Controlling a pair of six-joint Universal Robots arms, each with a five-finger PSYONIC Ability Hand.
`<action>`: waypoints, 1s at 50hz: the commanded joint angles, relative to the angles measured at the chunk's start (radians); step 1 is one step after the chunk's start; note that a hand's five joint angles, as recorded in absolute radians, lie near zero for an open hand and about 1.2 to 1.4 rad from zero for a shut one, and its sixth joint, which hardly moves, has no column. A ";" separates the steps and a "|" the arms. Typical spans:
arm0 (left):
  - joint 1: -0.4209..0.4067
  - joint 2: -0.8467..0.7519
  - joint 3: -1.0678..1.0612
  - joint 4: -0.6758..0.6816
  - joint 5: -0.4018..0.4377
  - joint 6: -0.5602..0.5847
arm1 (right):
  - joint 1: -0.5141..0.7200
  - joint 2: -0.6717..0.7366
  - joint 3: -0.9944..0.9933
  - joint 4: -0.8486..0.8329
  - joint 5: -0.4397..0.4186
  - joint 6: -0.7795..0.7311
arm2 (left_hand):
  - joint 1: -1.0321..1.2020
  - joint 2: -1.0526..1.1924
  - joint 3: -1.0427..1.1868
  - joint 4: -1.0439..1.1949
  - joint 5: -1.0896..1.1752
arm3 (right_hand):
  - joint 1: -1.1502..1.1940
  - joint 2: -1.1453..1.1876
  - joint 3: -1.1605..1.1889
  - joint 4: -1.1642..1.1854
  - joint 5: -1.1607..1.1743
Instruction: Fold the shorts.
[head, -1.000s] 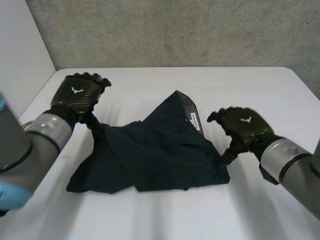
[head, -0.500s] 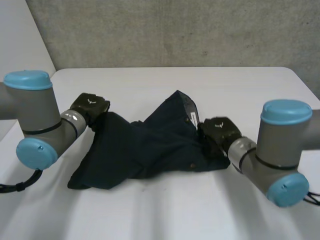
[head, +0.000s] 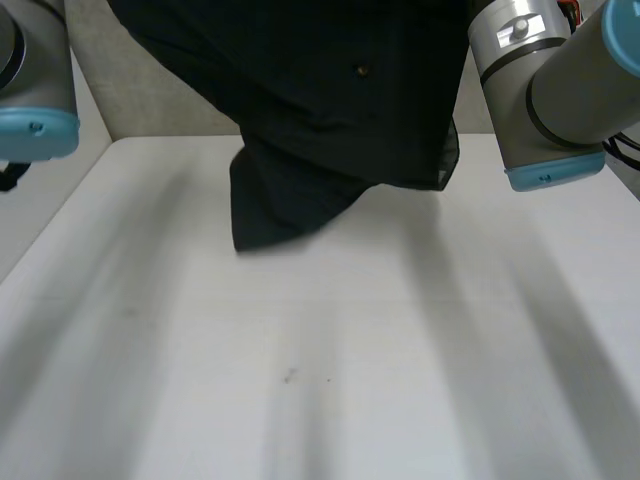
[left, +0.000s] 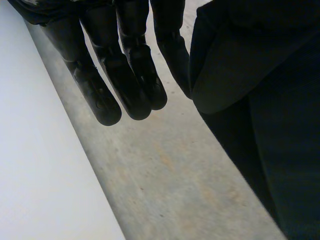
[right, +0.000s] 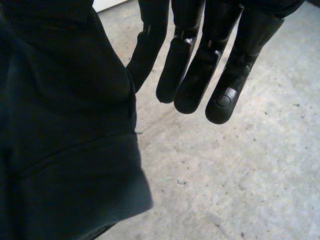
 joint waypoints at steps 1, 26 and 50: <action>0.007 0.137 -0.372 0.009 0.011 -0.039 | -0.012 -0.119 0.176 0.043 -0.027 0.115 | 0.246 0.202 0.207 0.201 0.251 | 0.441 0.219 0.216 0.207 0.239; -0.007 0.496 -1.115 -0.004 0.190 -0.026 | -0.012 -0.189 0.745 0.375 -0.109 0.200 | 0.246 0.202 0.207 0.201 0.251 | -0.541 -0.763 -0.766 -0.775 -0.743; -0.192 0.693 -0.894 -0.088 0.176 -0.034 | 0.106 -0.005 0.551 0.162 0.031 0.412 | 0.246 0.202 0.207 0.201 0.251 | -0.781 -1.003 -1.005 -1.014 -0.983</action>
